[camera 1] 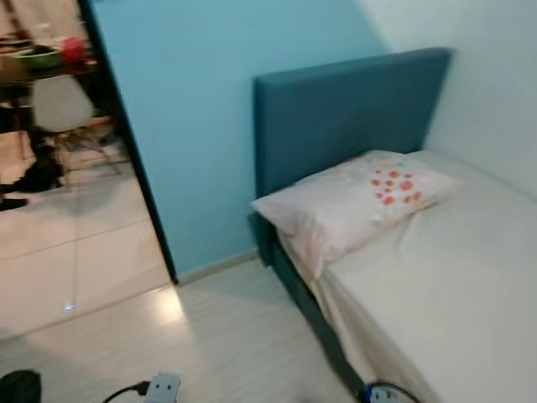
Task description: Clean up the room
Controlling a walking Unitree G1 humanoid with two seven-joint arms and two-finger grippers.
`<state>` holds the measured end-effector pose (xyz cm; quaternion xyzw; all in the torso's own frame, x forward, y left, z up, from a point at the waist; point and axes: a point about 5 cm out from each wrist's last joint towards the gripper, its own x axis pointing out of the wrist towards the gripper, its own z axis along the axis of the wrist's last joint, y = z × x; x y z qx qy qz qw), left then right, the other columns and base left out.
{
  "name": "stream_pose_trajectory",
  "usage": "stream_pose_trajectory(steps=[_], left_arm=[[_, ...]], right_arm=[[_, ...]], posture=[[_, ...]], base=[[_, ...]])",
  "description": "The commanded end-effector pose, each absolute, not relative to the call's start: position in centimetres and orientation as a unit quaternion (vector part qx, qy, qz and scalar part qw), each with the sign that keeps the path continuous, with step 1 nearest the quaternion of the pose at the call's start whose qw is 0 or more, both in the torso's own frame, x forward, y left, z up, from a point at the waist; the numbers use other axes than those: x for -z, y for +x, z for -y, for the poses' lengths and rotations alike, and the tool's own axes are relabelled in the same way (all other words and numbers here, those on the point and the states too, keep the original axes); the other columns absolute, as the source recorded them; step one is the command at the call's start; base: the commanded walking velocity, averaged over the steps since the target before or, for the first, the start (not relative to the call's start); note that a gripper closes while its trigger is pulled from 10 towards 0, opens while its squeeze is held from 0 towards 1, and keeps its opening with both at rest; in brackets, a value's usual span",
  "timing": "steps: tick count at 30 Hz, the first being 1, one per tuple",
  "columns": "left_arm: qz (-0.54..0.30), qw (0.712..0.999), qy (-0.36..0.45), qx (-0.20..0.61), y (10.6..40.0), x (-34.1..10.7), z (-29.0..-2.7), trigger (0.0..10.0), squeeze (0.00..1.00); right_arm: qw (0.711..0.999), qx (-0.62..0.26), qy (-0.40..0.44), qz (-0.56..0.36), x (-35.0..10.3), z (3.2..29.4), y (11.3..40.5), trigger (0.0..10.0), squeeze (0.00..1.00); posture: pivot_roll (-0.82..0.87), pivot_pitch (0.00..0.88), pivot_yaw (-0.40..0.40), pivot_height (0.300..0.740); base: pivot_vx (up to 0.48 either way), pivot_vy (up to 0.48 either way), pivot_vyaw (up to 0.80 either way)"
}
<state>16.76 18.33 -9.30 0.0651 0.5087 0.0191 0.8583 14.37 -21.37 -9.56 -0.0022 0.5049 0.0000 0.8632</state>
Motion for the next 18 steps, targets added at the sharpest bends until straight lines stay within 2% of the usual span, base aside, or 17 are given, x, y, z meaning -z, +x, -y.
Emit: stream_pose_trajectory(steps=[1,8,18], left_arm=[[-0.515,0.854,0.075,-0.024,16.5,9.4,-18.8,10.0,0.0],[-0.512,0.856,0.061,-0.039,16.6,9.3,-18.9,10.0,0.0],[-0.509,0.856,0.08,-0.031,16.6,9.3,-19.0,10.0,0.0]], right_arm=[[0.863,-0.007,-0.002,-0.504,9.6,20.8,14.6,10.0,0.0],[0.863,-0.013,-0.01,-0.505,9.6,20.6,14.7,10.0,0.0],[0.863,-0.018,-0.018,-0.504,9.4,19.6,15.8,10.0,0.0]], posture=[[-0.08,0.0,-0.027,0.74],[-0.08,0.0,-0.028,0.74],[-0.08,0.0,-0.03,0.74]], base=[[0.0,0.0,0.74],[0.0,0.0,0.74],[0.0,0.0,0.74]])
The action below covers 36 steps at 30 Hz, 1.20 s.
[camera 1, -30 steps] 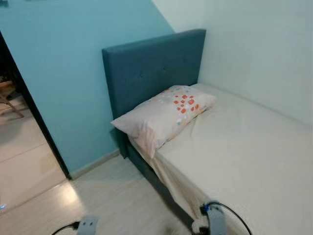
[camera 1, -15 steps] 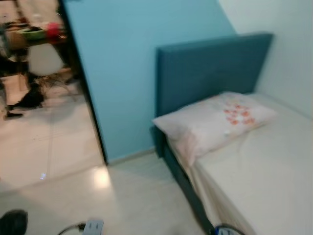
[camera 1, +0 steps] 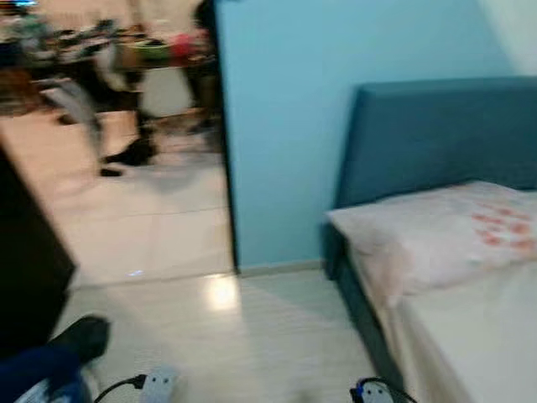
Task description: Clean up the room
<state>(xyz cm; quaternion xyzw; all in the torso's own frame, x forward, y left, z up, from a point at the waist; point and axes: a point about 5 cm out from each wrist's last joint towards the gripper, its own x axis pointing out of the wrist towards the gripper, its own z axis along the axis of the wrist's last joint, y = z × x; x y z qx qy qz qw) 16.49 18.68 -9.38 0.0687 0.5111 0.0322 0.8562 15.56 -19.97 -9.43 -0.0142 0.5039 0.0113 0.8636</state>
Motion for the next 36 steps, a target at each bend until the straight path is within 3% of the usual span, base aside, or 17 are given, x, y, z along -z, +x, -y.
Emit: stream_pose_trajectory(steps=[1,12,36], left_arm=[[-0.51,0.856,0.08,-0.03,16.6,9.3,-19.0,10.0,0.0],[-0.511,0.856,0.066,-0.031,16.5,9.3,-18.9,10.0,0.0],[-0.51,0.859,0.026,-0.033,16.4,9.4,-18.5,10.0,0.0]], right_arm=[[0.863,-0.018,-0.02,-0.505,9.4,19.6,15.8,10.0,0.0],[0.854,-0.018,-0.022,-0.519,10.0,19.7,14.3,10.0,0.0],[0.857,-0.036,-0.02,-0.513,10.1,18.1,14.5,10.0,0.0]], posture=[[-0.07,0.0,-0.033,0.74],[-0.07,0.0,-0.032,0.74],[-0.07,0.0,-0.029,0.74]], base=[[0.0,0.0,0.74],[0.0,0.0,0.74],[0.011,0.0,0.74]])
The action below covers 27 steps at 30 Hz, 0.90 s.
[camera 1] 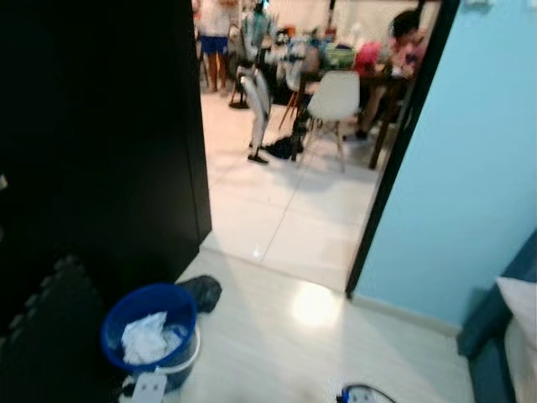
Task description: Clean up the room
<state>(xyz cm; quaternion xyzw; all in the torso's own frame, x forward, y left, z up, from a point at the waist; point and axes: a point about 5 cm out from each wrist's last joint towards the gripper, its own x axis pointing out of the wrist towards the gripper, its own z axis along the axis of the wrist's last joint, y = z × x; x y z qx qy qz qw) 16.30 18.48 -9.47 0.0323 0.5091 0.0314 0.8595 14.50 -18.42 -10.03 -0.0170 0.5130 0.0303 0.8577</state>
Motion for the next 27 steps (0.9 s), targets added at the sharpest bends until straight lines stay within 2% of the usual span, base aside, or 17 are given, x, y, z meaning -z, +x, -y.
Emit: stream_pose_trajectory(steps=[1,20,27], left_arm=[[-0.509,0.86,0.024,-0.032,16.42,9.43,-18.46,10.0,0.0],[-0.508,0.86,0.026,-0.03,16.42,9.43,-18.4,10.0,0.0],[-0.506,0.861,0.023,-0.032,16.43,9.42,-18.42,10.0,0.0]], right_arm=[[0.858,-0.036,-0.021,-0.513,10.07,17.98,14.54,10.0,0.0],[0.856,-0.046,-0.032,-0.513,10.12,18.29,14.23,10.0,0.0],[0.854,-0.046,-0.033,-0.517,10.24,18.3,13.89,10.0,0.0]], posture=[[-0.07,0.0,-0.03,0.74],[-0.07,0.0,-0.029,0.74],[-0.07,0.0,-0.028,0.74]], base=[[0.3,0.0,0.74],[0.344,0.0,0.72],[0.0,0.0,0.73]])
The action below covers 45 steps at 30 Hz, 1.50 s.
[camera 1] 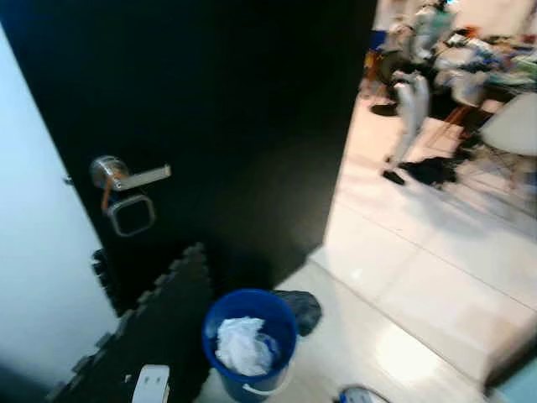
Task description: Clean up the room
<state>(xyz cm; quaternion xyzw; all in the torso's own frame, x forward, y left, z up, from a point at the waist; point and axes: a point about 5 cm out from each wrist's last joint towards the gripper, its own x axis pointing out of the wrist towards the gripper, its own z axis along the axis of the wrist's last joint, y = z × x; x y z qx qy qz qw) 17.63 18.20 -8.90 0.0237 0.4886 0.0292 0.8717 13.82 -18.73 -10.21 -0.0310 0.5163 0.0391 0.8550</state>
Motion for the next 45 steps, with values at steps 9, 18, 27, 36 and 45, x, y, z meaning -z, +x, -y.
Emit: stream_pose_trajectory(steps=[9,18,27,36,45], left_arm=[[-0.503,0.864,0.016,-0.013,16.5,9.4,-18.2,10.0,0.0],[-0.493,0.87,0.01,-0.004,16.8,9.3,-18.1,10.0,0.0],[-0.489,0.872,0.002,0.002,16.9,9.2,-18.0,10.0,0.0],[-0.43,0.899,-0.017,0.082,20.8,7.1,-17.3,10.0,0.0],[-0.366,0.896,-0.117,0.222,25.3,3.7,-14.2,10.0,1.0]], right_arm=[[0.85,-0.029,-0.038,-0.525,10.3,18.7,13.9,10.0,0.0],[0.852,0.007,-0.041,-0.522,9.2,22.7,14.9,10.0,0.0],[0.848,0.011,-0.041,-0.528,9.6,22.5,13.9,10.0,0.0],[0.844,0.01,-0.043,-0.534,9.8,21.7,14.0,10.0,0.0],[0.841,0.013,-0.052,-0.538,9.8,22.0,13.8,10.0,0.0]], posture=[[-0.07,0.0,-0.025,0.74],[-0.07,0.0,-0.027,0.74],[-0.07,0.0,-0.028,0.74],[-0.07,0.0,-0.037,0.74],[-0.07,0.0,-0.038,0.74]], base=[[0.0,0.0,0.08],[0.443,0.0,-0.62],[0.48,0.0,-0.44],[0.225,0.0,0.0],[0.0,0.0,0.0]])
